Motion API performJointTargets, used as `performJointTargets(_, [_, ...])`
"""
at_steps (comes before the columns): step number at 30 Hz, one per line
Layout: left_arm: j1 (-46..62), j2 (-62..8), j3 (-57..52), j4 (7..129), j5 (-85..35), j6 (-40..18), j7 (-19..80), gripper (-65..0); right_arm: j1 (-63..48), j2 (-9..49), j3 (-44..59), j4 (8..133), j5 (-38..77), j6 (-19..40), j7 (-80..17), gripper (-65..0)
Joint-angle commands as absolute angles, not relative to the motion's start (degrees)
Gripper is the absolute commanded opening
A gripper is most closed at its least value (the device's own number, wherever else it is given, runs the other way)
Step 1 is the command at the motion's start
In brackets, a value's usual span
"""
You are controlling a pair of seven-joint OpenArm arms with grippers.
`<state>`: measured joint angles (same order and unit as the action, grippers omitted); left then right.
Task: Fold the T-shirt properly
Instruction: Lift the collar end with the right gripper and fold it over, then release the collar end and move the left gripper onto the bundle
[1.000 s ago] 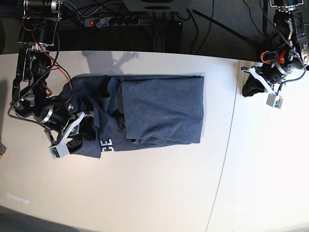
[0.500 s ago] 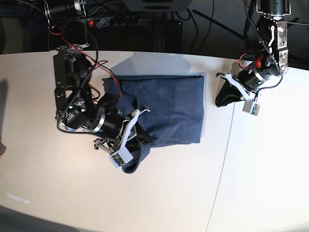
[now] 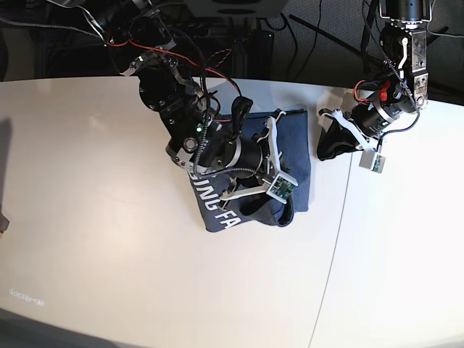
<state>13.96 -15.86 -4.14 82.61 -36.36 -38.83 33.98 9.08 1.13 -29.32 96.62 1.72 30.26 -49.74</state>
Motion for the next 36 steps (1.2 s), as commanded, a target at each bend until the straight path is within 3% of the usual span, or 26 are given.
performJointTargets(1, [15.09,-15.88,-3.66,81.62,-31.05,-38.39,40.91,-65.0,10.11,0.78,-29.98,97.27,0.99,33.63,-48.18,-65.0])
performJointTargets(11, [15.07,-16.56,-3.95,81.62,-36.73,-38.41,42.02,-65.0,10.09,0.75,-31.97,97.25,-0.67,33.26,-47.35,-65.0])
performJointTargets(15, [15.09,-17.34,-5.85,81.62,-43.97,-38.87,46.41,-52.3,9.96,0.14,-31.94,97.23,-1.39,33.19,-44.77,-50.8])
performJointTargets(19, [15.14,-17.32,-10.33,81.62,-51.62,-40.00,53.25,-51.6,9.98,-1.56,-31.90,96.44,-1.67,32.82,-43.18,-48.4])
performJointTargets(23, [15.40,-17.34,-15.03,81.65,-57.23,-40.00,57.56,-51.6,9.98,-3.64,-31.90,93.78,0.05,32.80,-40.91,-27.4])
performJointTargets(24, [15.46,-17.37,-16.01,81.65,-57.23,-40.00,57.63,-51.6,9.98,-4.03,-31.90,93.27,0.75,32.77,-40.60,-25.0])
performJointTargets(33, [15.90,-21.34,-17.69,81.65,-58.08,-40.00,57.69,-51.6,13.08,-5.87,-23.29,93.41,2.52,29.78,-40.32,-25.4])
performJointTargets(34, [16.10,-21.56,-17.69,81.62,-58.33,-40.00,57.69,-51.6,13.61,-5.87,-21.12,93.41,3.29,29.80,-40.34,-28.6])
performJointTargets(36, [16.73,-21.80,-17.69,81.65,-59.61,-40.00,57.80,-51.6,14.26,-5.85,-16.88,93.41,3.88,29.85,-40.69,-43.8])
